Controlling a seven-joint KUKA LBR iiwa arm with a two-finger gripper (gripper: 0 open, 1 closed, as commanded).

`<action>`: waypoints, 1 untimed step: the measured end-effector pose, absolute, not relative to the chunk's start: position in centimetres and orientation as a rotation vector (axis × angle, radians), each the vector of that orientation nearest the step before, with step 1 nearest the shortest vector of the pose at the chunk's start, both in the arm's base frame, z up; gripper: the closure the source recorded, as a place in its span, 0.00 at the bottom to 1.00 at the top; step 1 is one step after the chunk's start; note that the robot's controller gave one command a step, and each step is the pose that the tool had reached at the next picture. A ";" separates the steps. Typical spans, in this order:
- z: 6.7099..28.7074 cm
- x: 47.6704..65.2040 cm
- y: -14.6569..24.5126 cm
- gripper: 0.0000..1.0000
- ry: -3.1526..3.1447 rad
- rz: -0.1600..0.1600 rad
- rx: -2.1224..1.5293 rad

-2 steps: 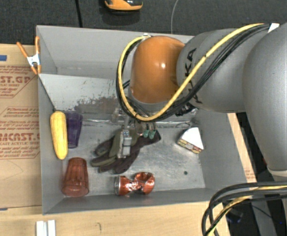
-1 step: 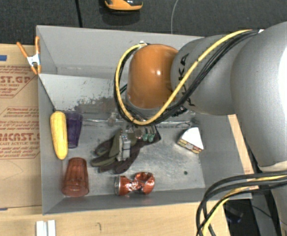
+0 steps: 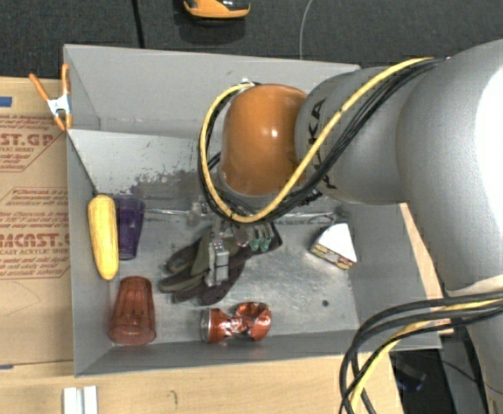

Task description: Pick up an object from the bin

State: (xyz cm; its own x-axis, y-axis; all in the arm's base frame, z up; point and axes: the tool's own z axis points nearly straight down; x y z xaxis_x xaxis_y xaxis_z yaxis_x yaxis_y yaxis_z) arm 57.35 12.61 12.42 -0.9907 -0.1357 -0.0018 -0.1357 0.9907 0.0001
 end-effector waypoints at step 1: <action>7.1 58.2 11.9 1.00 3.118 0.004 -0.376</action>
Offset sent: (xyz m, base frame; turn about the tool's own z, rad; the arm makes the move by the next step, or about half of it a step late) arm 0.0000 0.0000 0.0000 0.0000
